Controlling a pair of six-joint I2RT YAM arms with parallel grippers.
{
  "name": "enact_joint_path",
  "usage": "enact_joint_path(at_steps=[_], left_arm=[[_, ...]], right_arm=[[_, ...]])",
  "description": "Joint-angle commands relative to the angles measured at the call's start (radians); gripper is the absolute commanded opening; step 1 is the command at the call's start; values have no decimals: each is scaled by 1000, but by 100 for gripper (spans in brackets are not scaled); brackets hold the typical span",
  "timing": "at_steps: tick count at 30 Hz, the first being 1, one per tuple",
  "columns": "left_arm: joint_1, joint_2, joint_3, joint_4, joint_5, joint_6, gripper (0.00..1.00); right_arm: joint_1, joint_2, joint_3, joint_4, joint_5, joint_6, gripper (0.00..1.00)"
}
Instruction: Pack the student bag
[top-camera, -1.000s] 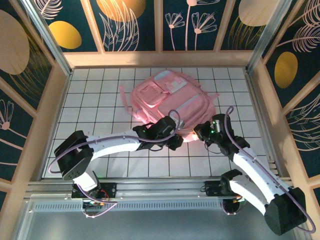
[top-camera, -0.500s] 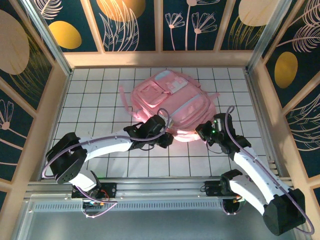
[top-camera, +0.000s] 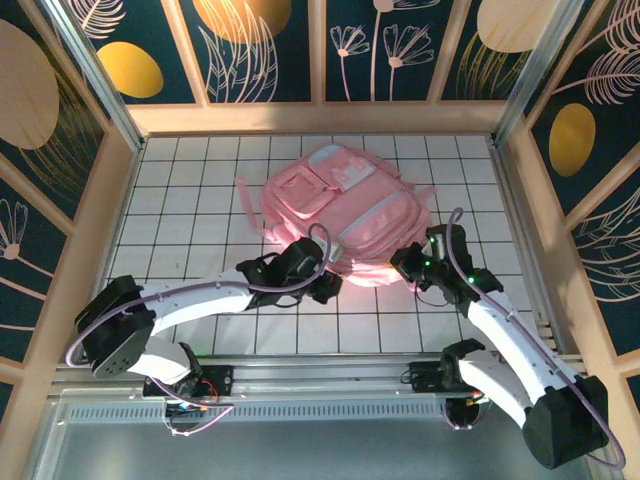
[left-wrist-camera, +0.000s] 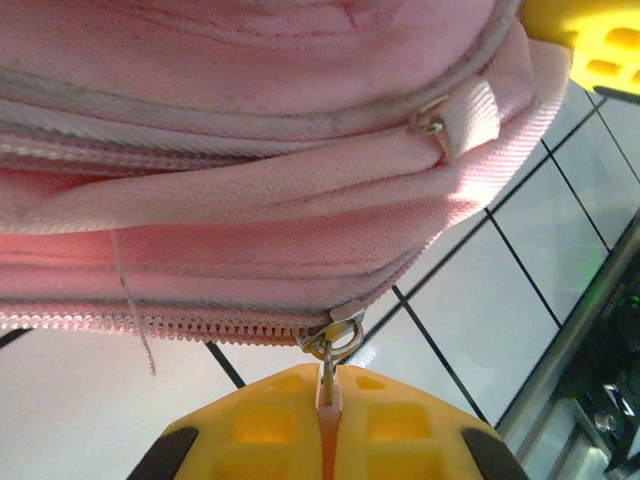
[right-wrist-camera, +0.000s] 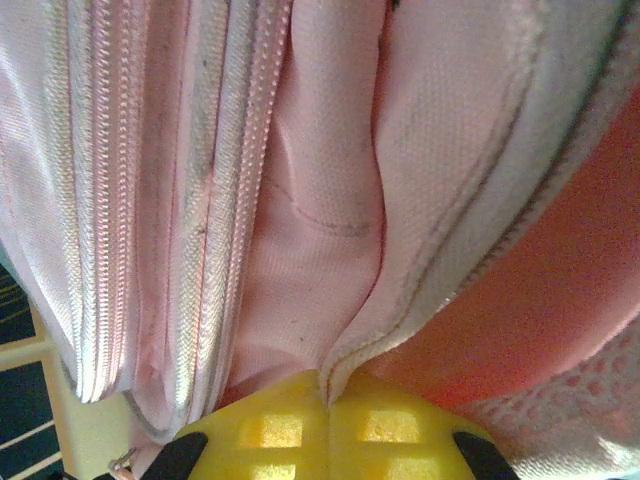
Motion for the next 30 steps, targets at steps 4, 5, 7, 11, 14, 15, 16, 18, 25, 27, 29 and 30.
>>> enact_joint_path(at_steps=[4,5,7,11,14,15,16,18,25,27,29,30], left_arm=[[-56,-51,-33,-55,2,17,0],[-57,-41,-30,-51,4,16,0],[-57,-17,-15,-43,4,18,0],[-57,11,9,-39,-24,20,0],[-57,32,29,-9,1,17,0],[-57,47,47,-2,12,17,0],[-58,67,68,1,26,18,0],[-57,100,109,6,46,21,0],[-59,177,233,0,70,39,0],[-58,196,256,-1,77,41,0],[-60,210,273,-3,81,41,0],[-60,215,279,-3,82,42,0]], right_arm=[[-32,-126,50,-172,199,-85,0],[-34,-134,51,-181,201,-85,0],[-39,-139,57,-198,210,-80,0],[-64,-139,73,-239,240,-74,0],[-96,-143,71,-226,201,-88,0],[-102,-141,72,-212,178,-94,1],[-103,-141,76,-201,156,-93,11],[-102,-145,81,-190,123,-74,34],[-100,-202,77,-214,32,91,53],[-98,-237,44,-198,-2,144,53],[-98,-276,5,-171,-47,194,53],[-94,-290,-14,-159,-63,213,53]])
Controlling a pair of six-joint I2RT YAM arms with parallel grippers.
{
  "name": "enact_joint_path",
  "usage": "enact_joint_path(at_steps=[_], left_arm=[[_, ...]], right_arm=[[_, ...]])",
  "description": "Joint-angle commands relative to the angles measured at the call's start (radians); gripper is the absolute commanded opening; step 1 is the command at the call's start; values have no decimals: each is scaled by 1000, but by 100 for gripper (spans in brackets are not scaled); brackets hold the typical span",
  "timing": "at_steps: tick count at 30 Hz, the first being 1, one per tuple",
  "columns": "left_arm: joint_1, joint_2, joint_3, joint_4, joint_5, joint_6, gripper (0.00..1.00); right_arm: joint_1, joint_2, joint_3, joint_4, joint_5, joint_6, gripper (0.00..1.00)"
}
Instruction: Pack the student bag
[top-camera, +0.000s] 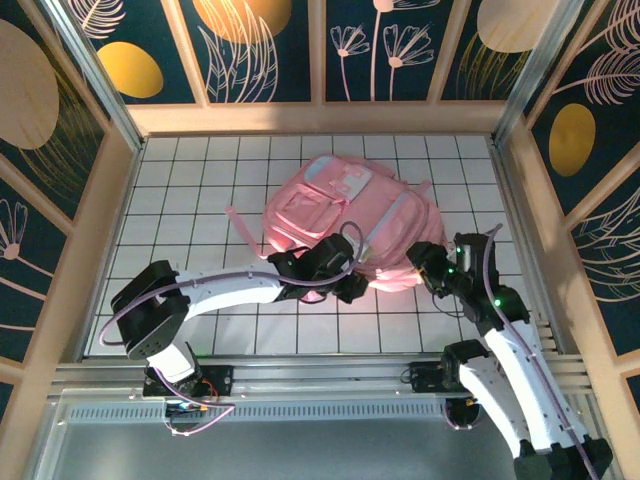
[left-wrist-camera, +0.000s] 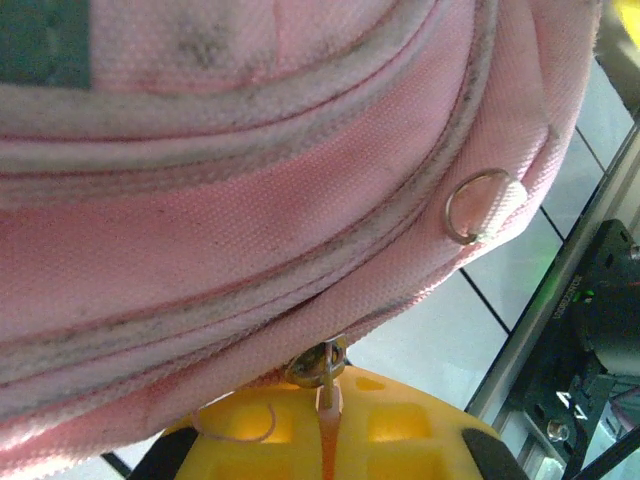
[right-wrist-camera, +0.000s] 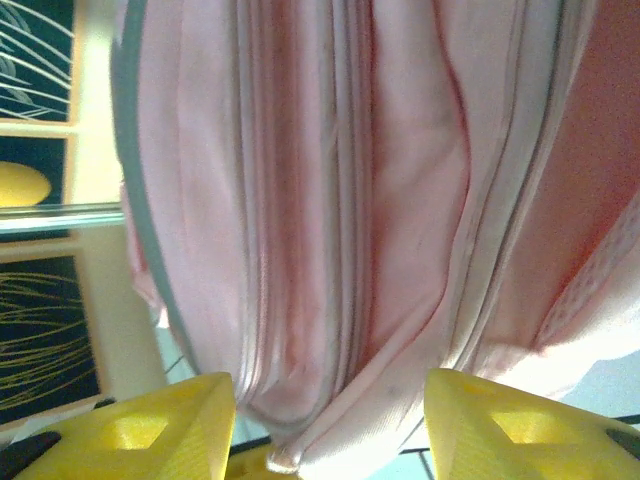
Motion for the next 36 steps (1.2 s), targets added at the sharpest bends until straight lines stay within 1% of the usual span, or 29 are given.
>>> enact_joint_path(at_steps=[1,5,8,12,15,19,20,22,24,25,26,29,33,36], left_arm=[[-6,11,62,34,37,28,0],[-7,19,70,32,40,26,0],[-9,20,72,31,38,26,0],[-9,19,70,33,38,22,0],[-10,19,73,32,40,20,0],[-11,17,73,32,45,20,0],[-11,17,72,35,50,19,0],[-12,16,66,37,52,15,0],[-12,7,54,41,49,14,0],[-12,1,47,41,44,14,0],[-11,-8,38,41,39,14,0],[-11,-33,14,36,21,17,0],[-11,-59,-18,25,0,17,0],[-11,-78,-42,19,-29,17,0]], right_arm=[[9,-45,-62,41,-86,119,53],[28,-47,-93,70,-102,138,53],[64,-39,-123,130,-107,178,53],[134,3,-122,161,-46,196,54],[196,50,-139,222,-22,226,54],[236,113,-138,281,12,234,54],[238,126,-135,297,20,231,51],[239,141,-130,318,40,220,43],[238,153,-127,322,68,212,32],[238,159,-127,325,77,208,28],[238,164,-128,327,87,201,25],[238,177,-132,340,100,187,19],[236,177,-133,336,124,185,1],[237,171,-129,337,129,193,0]])
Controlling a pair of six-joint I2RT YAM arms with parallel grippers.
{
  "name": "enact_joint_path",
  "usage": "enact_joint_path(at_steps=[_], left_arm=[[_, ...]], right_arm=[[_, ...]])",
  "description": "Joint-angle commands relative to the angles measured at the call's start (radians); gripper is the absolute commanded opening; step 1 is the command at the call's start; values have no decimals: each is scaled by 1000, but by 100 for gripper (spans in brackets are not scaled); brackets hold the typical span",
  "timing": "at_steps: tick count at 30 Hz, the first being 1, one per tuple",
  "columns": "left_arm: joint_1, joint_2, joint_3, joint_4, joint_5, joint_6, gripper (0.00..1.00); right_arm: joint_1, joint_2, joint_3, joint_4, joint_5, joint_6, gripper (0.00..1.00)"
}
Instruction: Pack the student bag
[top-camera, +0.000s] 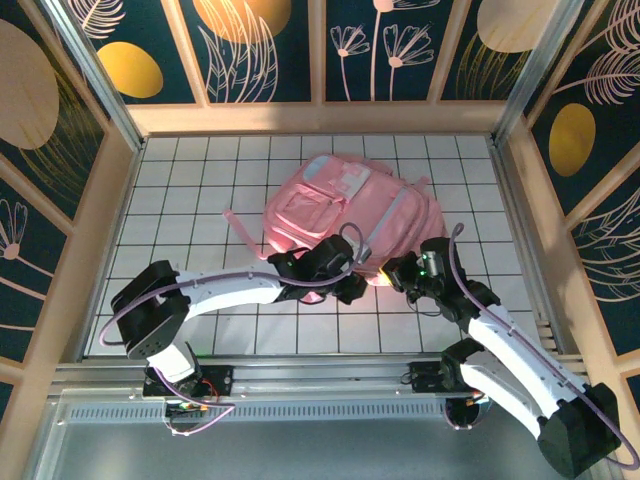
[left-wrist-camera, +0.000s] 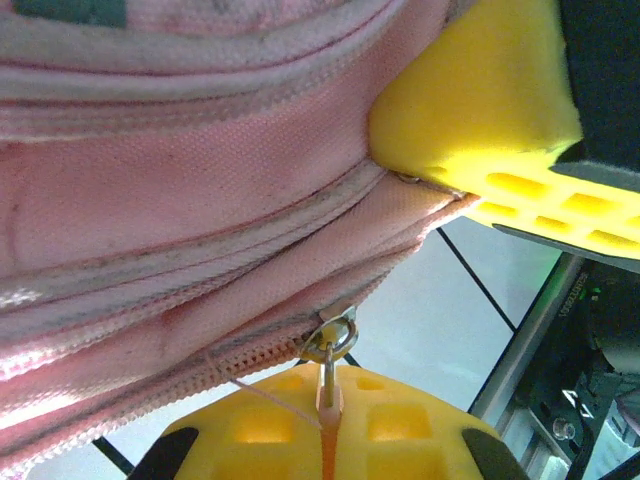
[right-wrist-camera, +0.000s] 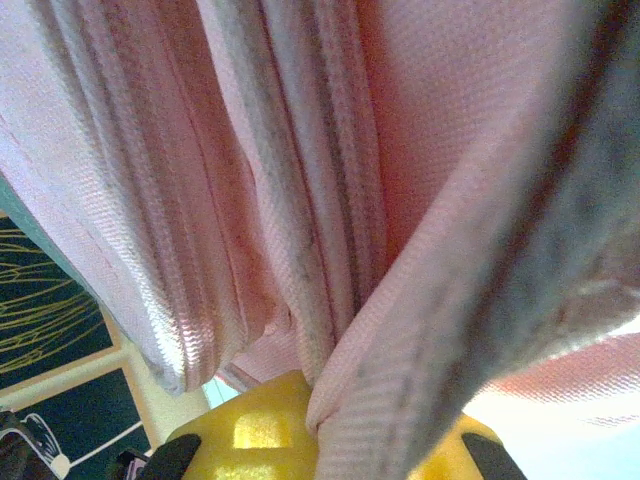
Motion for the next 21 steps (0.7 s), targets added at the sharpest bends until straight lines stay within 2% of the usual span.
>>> enact_joint_path(at_steps=[1,11,21], left_arm=[[-10,-73,-28,16,-27,17,0],[18,-135,-130,20,-87,-7,0],[102,-197,-242,60,-68,-39,0]], right_arm=[[-5,-5,2,52,90,-24,0],[-9,-29,19,17,118,-16,0],[-15,-43,18,-4,134,-19,0]])
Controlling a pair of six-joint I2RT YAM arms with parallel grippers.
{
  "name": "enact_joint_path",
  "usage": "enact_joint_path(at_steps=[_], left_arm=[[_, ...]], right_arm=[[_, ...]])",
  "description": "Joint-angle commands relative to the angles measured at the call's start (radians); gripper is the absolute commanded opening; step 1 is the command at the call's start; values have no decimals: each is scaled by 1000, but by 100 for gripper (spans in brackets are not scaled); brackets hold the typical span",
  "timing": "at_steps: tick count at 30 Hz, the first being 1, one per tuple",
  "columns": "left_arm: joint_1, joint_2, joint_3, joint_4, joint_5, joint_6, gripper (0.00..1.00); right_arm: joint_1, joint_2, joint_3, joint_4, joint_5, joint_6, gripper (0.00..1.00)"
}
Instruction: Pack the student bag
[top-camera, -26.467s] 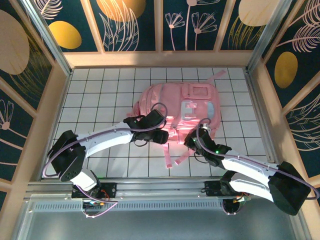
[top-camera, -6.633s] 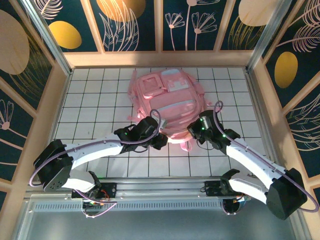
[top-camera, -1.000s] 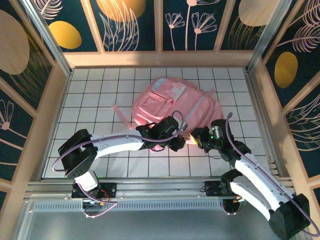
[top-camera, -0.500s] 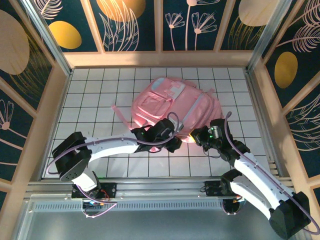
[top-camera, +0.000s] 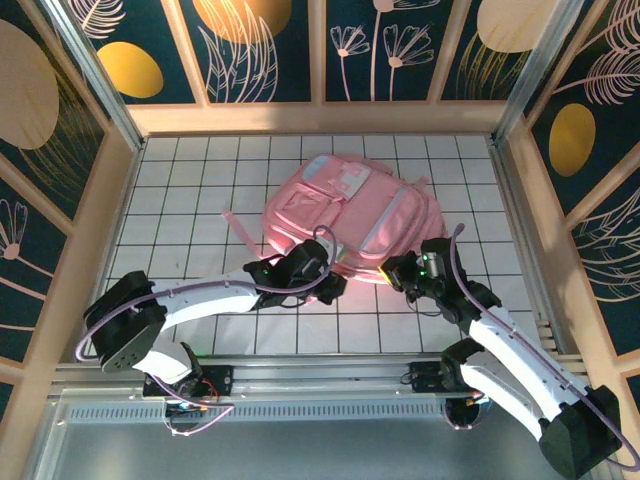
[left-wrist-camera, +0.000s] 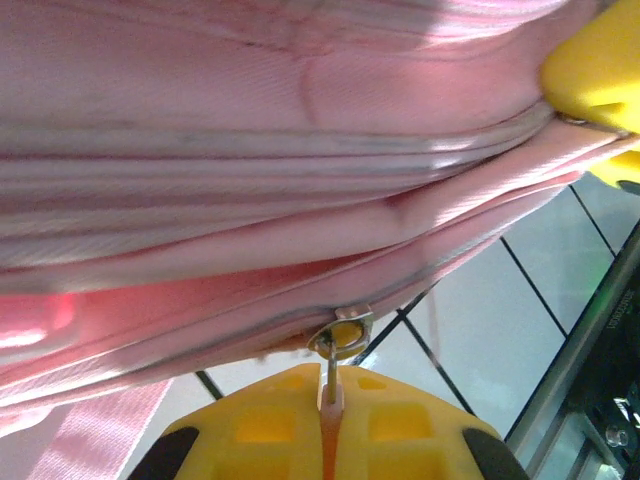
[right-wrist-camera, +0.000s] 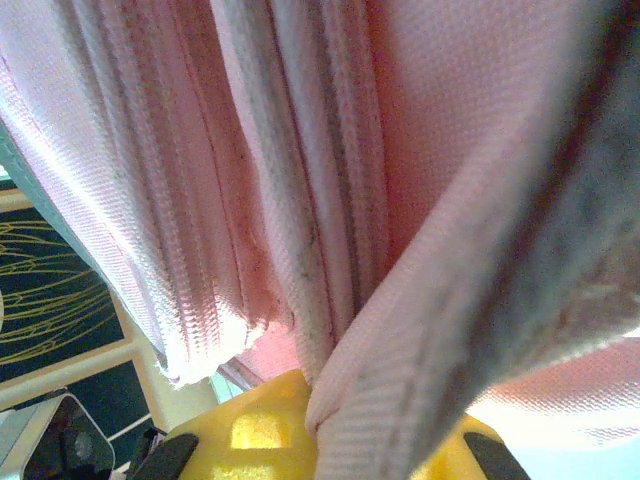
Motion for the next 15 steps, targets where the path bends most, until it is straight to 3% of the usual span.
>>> enact_joint_path(at_steps=[1,15], left_arm=[[38,-54,-45,-36,-22,-25,0],[87,-90,-113,-49,-52,-48,0]], right_arm=[[-24,-25,16,-14,129,-19,0],[-30,-17,11,-22,144,-42,0]])
